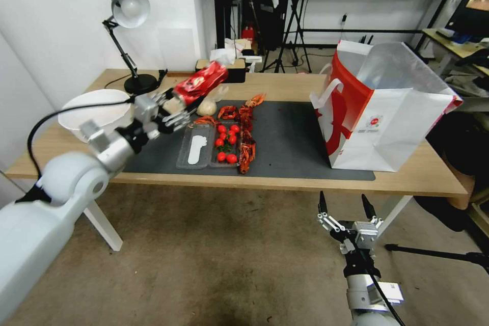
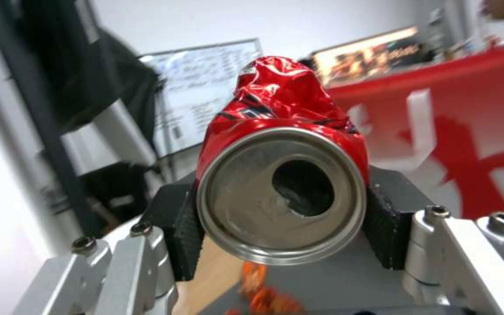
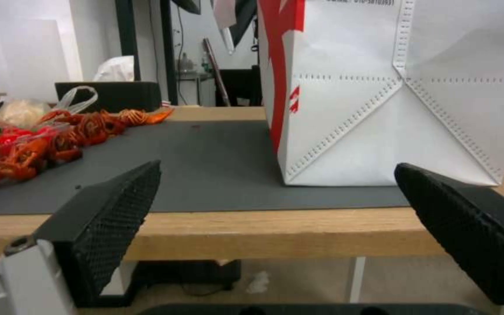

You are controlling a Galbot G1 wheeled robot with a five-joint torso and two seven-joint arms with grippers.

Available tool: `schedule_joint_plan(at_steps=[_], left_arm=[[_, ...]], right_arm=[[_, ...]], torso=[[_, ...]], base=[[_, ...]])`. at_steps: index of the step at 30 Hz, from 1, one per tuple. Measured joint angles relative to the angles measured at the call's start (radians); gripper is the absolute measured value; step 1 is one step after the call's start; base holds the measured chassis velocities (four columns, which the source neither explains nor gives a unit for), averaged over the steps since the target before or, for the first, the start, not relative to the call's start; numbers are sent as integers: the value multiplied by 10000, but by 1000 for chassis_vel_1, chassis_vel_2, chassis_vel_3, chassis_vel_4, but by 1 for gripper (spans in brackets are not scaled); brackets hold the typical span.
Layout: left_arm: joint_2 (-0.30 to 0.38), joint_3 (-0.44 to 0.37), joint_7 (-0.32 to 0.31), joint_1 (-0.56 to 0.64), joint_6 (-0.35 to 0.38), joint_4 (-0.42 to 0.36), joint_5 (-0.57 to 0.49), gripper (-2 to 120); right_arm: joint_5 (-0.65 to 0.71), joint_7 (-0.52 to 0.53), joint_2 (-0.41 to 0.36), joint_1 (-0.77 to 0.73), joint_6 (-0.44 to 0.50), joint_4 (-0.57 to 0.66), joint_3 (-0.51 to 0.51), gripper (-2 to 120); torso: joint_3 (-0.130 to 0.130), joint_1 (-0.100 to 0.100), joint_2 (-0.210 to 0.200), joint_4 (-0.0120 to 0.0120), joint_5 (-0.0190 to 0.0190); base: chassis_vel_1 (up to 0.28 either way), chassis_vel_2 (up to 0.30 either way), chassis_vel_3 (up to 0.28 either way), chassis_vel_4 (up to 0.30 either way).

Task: Pick up the trash from the table and place it into the takeout bag.

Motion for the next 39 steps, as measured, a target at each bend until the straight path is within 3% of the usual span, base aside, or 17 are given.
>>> schedule_joint_plan(at_steps=[4, 11, 12, 14, 16, 20, 24, 26, 39], left_arm=[[9, 534, 161, -631, -53, 215, -268, 54], [-255, 2513, 300, -2749, -83, 897, -785, 54], [-255, 2513, 300, -2749, -83, 897, -785, 54], [-563, 3374, 251, -3638, -71, 1222, -935, 54], [-700, 3600, 214, -3889, -67, 1336, -968, 54], [-1715, 4746, 97, -5124, -45, 2126, -1029, 54], [-2259, 5207, 65, -5661, -35, 2566, -1061, 54], [-2819, 5818, 12, -6278, -34, 3009, -1228, 54], [-4580, 7369, -85, -8048, -23, 4431, -1504, 54]], right_arm=[[-3, 0, 2, 16, 0, 0, 0, 100], [-76, 0, 34, 107, -17, -52, 1, 100], [-76, 0, 34, 107, -17, -52, 1, 100], [-108, 0, 64, 120, -34, -70, 6, 100], [-116, 0, 69, 119, -41, -74, 6, 100], [-186, 1, 125, 109, -61, -82, 20, 100], [-220, 8, 159, 106, -76, -93, 24, 100], [-252, 14, 198, 106, -111, -96, 26, 100], [-279, 32, 220, 147, -240, -79, 29, 100]], torso=[[0, 0, 0, 3, -5], [0, 0, 0, 3, -2], [0, 0, 0, 3, -2], [0, 0, 0, 2, 1], [0, 1, 0, 1, 0], [0, 1, 0, 1, 0], [-1, 1, 0, -1, 0], [0, 1, -1, 0, -2], [-1, 0, 1, 3, 0]], base=[[0, 0, 0, 0], [0, 0, 0, 0], [0, 0, 0, 0], [0, 0, 0, 0], [0, 0, 0, 0], [0, 0, 0, 0], [0, 0, 0, 0], [0, 0, 0, 0], [0, 0, 0, 0]])
